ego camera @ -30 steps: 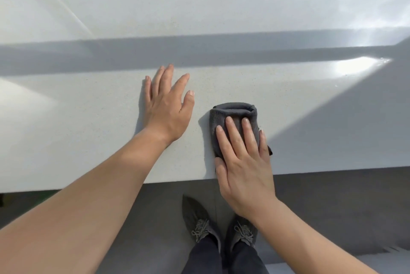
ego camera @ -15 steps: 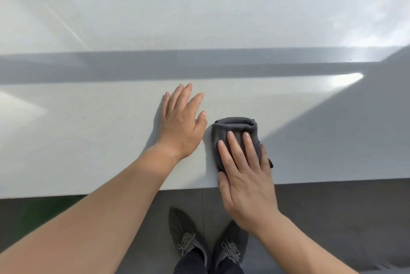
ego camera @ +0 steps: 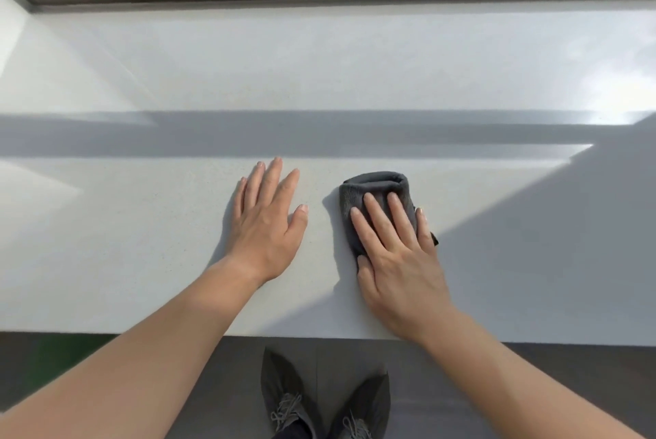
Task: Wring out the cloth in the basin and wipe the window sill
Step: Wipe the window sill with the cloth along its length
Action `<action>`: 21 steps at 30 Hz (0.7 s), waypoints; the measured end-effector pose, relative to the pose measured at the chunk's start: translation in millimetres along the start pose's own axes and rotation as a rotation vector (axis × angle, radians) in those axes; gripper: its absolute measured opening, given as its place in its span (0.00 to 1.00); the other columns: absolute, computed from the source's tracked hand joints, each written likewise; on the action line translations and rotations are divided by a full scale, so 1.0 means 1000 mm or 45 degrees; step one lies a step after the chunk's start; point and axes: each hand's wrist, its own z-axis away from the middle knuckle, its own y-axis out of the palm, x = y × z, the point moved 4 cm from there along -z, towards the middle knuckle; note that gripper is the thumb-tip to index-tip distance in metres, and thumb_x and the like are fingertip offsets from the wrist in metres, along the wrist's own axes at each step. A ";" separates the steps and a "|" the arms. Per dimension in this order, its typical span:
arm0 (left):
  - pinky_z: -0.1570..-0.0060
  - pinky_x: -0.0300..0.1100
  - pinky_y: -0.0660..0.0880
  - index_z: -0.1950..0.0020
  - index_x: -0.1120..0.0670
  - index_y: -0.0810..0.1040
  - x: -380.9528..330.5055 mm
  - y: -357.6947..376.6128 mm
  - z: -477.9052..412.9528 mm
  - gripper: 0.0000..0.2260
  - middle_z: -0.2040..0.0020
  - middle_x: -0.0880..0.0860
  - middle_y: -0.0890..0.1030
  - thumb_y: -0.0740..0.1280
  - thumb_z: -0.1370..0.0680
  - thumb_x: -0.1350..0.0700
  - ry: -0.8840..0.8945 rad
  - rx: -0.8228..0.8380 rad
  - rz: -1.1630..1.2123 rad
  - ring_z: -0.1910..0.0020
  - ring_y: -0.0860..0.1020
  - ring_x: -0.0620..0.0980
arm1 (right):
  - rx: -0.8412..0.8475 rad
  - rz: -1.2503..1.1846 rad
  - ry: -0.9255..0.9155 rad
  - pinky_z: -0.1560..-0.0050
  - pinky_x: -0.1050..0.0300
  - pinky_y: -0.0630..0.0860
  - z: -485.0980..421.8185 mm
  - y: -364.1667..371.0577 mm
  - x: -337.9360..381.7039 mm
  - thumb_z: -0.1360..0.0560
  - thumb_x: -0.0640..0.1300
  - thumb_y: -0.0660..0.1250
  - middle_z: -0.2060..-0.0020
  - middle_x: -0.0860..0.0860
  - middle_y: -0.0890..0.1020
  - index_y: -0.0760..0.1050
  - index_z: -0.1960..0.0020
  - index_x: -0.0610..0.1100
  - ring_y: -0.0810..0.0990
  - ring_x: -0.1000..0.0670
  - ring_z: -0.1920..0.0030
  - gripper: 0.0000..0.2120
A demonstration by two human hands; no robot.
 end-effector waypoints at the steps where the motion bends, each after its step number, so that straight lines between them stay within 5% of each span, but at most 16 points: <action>1: 0.24 0.49 0.37 0.20 0.47 0.55 -0.002 -0.001 -0.002 0.25 0.18 0.48 0.47 0.50 0.18 0.45 -0.019 -0.006 0.026 0.21 0.39 0.46 | -0.017 -0.016 -0.001 0.23 0.36 0.53 -0.002 -0.002 -0.003 0.24 0.50 0.57 0.20 0.48 0.60 0.62 0.21 0.47 0.54 0.42 0.20 0.31; 6: 0.24 0.53 0.45 0.28 0.50 0.66 -0.011 -0.004 -0.015 0.24 0.22 0.55 0.58 0.48 0.21 0.44 -0.044 -0.131 0.031 0.22 0.51 0.54 | -0.051 -0.038 0.013 0.24 0.34 0.54 -0.017 0.002 0.005 0.23 0.50 0.58 0.21 0.45 0.61 0.62 0.21 0.44 0.54 0.40 0.20 0.31; 9: 0.23 0.52 0.41 0.25 0.50 0.63 -0.012 -0.006 -0.029 0.23 0.19 0.54 0.53 0.49 0.19 0.46 -0.014 -0.098 0.053 0.21 0.46 0.51 | -0.035 0.017 -0.018 0.23 0.37 0.53 -0.050 -0.002 -0.028 0.21 0.53 0.56 0.21 0.49 0.61 0.61 0.21 0.47 0.56 0.43 0.20 0.29; 14: 0.24 0.48 0.35 0.22 0.49 0.58 -0.012 -0.020 -0.074 0.23 0.18 0.51 0.45 0.51 0.17 0.48 -0.003 -0.082 0.138 0.21 0.39 0.45 | 0.051 -0.022 0.364 0.21 0.41 0.40 -0.137 -0.018 -0.072 0.18 0.55 0.47 0.18 0.53 0.46 0.45 0.18 0.51 0.40 0.47 0.19 0.30; 19: 0.24 0.51 0.36 0.20 0.49 0.55 -0.011 -0.022 -0.115 0.24 0.18 0.53 0.45 0.50 0.17 0.48 0.025 -0.036 0.060 0.21 0.39 0.49 | 0.109 0.052 -0.127 0.22 0.39 0.50 -0.098 -0.011 -0.027 0.19 0.55 0.50 0.19 0.52 0.55 0.55 0.19 0.51 0.49 0.45 0.19 0.29; 21: 0.24 0.51 0.35 0.20 0.48 0.52 -0.008 -0.019 -0.127 0.24 0.18 0.51 0.42 0.48 0.16 0.47 0.040 0.005 0.014 0.21 0.37 0.48 | 0.136 0.066 -0.087 0.21 0.42 0.48 -0.118 -0.017 -0.059 0.19 0.56 0.48 0.19 0.55 0.54 0.54 0.19 0.54 0.47 0.48 0.19 0.28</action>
